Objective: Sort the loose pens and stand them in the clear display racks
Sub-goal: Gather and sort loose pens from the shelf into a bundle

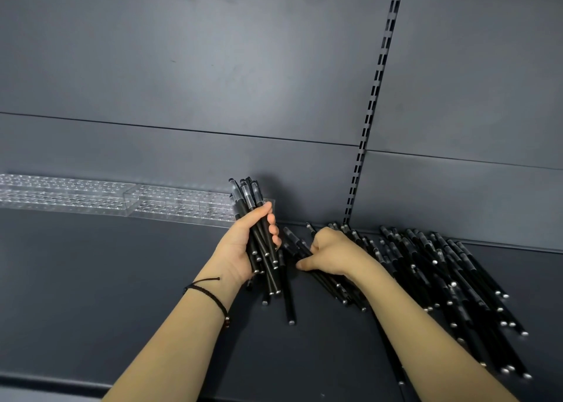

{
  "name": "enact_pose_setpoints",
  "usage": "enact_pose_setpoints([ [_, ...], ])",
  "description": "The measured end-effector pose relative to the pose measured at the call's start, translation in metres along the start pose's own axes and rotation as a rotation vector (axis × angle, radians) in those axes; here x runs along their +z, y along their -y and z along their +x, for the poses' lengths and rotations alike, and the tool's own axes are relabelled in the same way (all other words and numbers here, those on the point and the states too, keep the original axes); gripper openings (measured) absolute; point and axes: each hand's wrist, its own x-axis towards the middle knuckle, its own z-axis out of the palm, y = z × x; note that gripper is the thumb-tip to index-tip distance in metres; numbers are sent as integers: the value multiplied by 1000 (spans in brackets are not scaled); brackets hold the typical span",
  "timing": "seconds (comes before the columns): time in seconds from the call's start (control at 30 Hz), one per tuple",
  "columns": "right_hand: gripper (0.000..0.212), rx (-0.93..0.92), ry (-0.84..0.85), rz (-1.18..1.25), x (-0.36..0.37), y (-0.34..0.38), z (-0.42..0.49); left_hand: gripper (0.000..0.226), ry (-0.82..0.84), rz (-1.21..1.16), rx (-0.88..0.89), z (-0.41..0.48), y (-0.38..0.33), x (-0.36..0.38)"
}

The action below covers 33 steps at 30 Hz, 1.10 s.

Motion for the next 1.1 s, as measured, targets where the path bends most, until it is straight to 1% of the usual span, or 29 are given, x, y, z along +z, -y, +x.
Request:
enact_pose_setpoints([
  [0.07,50,-21,-23,140,0,-8,0,14,2,34,-8,0,0,-1],
  [0.1,47,-24,-31,238,-1,-12,0,13,4,53,-15,0,0,-1],
  [0.2,25,-38,-15,596,-7,-21,-2,13,-27,74,-64,0,2,1],
  [0.27,19,-85,-4,833,-14,-23,-5,19,-36,73,-111,1,6,3],
  [0.3,18,-116,0,929,-17,-22,-6,21,-16,89,-135,0,7,5],
  [0.33,18,-142,7,1005,-21,-21,-8,18,21,116,-159,0,9,6],
  [0.37,18,-163,15,1054,-23,-19,-10,13,62,148,-183,-1,10,8],
  [0.4,20,-179,26,1075,-24,-18,-13,13,98,194,-204,-3,11,9],
  [0.47,21,-216,37,1044,-26,-16,-17,23,159,313,-235,-5,12,9],
  [0.57,19,-231,-1,893,-27,-12,-23,30,220,409,-247,-9,11,10],
  [0.67,18,-216,-94,744,-28,-7,-27,29,201,403,-225,-10,12,13],
  [0.73,20,-265,-99,737,-28,-5,-28,29,210,422,-205,-12,13,14],
  [0.8,23,-297,-69,740,-28,-3,-32,27,205,449,-191,-14,14,14],
  [0.9,25,-310,-53,710,-28,-2,-34,15,241,424,-190,-12,16,13],
  [0.97,26,-294,-77,660,-28,-2,-34,12,274,389,-203,-10,17,11],
  [1.03,33,-273,-120,591,-27,-3,-31,14,281,403,-197,-8,19,10],
  [1.1,32,-286,-174,617,-27,-3,-29,17,292,444,-169,-8,20,9],
])
